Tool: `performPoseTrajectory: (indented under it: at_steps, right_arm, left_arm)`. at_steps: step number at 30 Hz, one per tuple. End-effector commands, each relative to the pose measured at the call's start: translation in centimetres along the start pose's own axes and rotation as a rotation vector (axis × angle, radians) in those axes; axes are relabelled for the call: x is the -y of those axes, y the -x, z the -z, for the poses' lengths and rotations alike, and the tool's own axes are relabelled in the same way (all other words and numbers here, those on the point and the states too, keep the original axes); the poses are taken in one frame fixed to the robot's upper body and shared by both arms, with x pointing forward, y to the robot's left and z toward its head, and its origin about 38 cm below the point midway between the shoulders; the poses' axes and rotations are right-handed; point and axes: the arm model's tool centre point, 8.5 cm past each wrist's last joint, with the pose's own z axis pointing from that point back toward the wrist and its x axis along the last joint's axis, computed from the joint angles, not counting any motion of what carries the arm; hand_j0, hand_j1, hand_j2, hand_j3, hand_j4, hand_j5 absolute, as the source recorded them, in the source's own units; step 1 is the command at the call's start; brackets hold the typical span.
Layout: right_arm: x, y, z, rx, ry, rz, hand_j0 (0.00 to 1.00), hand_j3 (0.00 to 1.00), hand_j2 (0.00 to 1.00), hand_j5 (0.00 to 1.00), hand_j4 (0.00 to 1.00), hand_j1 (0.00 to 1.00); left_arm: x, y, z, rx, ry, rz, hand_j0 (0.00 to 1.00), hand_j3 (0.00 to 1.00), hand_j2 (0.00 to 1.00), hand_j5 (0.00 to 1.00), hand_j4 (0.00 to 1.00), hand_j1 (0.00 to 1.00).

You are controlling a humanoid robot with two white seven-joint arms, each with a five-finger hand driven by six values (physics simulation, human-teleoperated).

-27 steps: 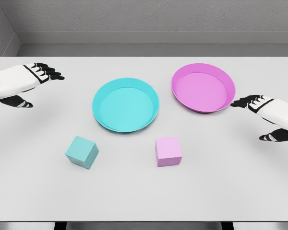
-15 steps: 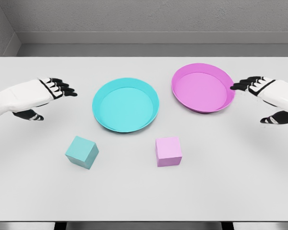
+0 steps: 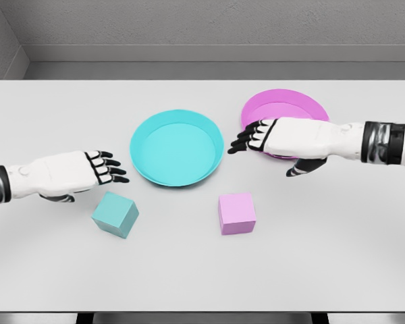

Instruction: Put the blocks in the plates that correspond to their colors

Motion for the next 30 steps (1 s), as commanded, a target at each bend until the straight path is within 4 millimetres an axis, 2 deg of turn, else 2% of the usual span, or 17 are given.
performPoseTrajectory:
  at_steps: [1, 5, 17, 30]
  right_arm:
    - [-0.8, -0.6, 1.1, 0.034, -0.015, 0.016, 1.00, 1.00, 1.00, 1.00, 1.00, 1.00]
    - [-0.7, -1.8, 2.9, 0.105, -0.031, -0.010, 1.00, 1.00, 1.00, 1.00, 1.00, 1.00]
    - [-1.4, -2.9, 3.1, 0.201, -0.045, -0.062, 1.00, 1.00, 1.00, 1.00, 1.00, 1.00]
    - [-4.0, -3.7, 4.5, 0.235, -0.117, -0.035, 1.00, 1.00, 1.00, 1.00, 1.00, 1.00]
  left_arm:
    - [-0.5, -0.7, 0.2, 0.019, -0.010, 0.011, 1.00, 1.00, 1.00, 1.00, 1.00, 1.00]
    - [-0.3, -1.1, 0.2, 0.031, -0.014, 0.002, 1.00, 1.00, 1.00, 1.00, 1.00, 1.00]
    - [0.1, -2.5, 0.9, 0.069, -0.020, -0.013, 1.00, 1.00, 1.00, 1.00, 1.00, 1.00]
    - [0.6, -3.1, 1.2, 0.085, -0.023, -0.032, 1.00, 1.00, 1.00, 1.00, 1.00, 1.00]
